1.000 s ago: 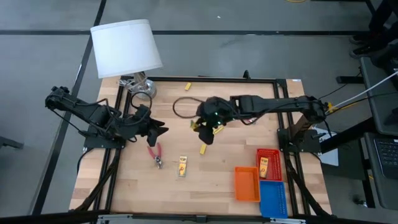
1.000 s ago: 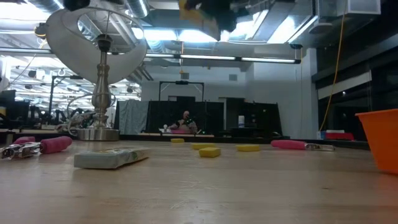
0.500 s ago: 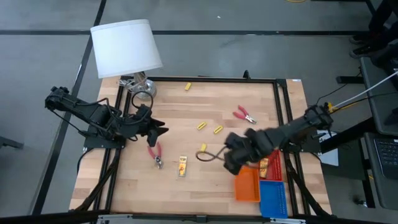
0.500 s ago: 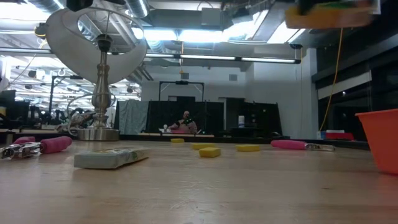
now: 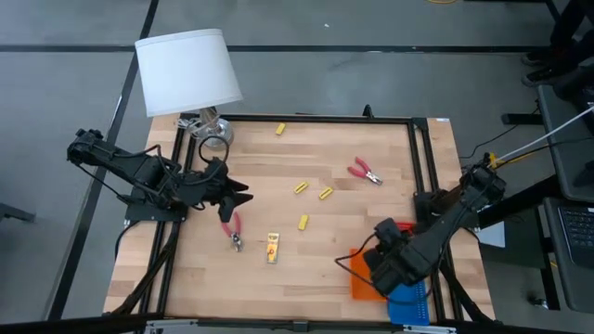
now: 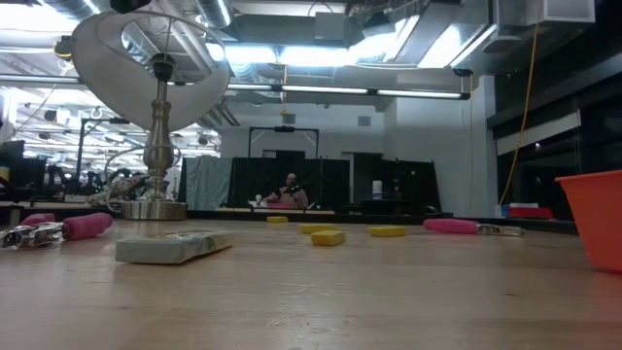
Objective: Pick & Place School Supplies
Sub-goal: Put the yellow crayon box into the red basket
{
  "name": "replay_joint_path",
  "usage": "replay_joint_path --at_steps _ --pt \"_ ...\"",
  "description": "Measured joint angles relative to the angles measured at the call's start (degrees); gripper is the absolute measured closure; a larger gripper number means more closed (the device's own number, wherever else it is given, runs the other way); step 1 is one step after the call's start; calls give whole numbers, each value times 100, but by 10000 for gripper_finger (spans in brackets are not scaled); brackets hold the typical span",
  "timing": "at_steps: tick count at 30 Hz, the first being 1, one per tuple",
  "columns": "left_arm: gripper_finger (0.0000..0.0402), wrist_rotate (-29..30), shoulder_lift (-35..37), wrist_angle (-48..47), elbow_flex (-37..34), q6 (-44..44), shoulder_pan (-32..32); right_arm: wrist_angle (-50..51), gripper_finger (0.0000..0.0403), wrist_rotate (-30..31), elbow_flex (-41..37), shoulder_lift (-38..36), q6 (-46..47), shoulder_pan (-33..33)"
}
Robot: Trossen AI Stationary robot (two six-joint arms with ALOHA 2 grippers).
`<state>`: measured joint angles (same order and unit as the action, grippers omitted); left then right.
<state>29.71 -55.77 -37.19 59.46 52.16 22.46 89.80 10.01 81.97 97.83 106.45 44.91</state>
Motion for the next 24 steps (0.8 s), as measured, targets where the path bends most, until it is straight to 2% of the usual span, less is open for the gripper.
replay_joint_path --at_steps 3,10,18,24 --pt "217 -136 0 16 0 -1 0 -84 240 -43 -521 -133 147 111" --pt "217 -269 0 17 0 159 -7 -1002 241 -273 -1806 -363 -45 175" --pt "217 -217 0 20 1 431 -7 -1046 241 -251 -2324 -370 -51 335" --pt "217 -103 0 20 2 535 -7 -1450 241 -293 -2399 -432 -41 364"
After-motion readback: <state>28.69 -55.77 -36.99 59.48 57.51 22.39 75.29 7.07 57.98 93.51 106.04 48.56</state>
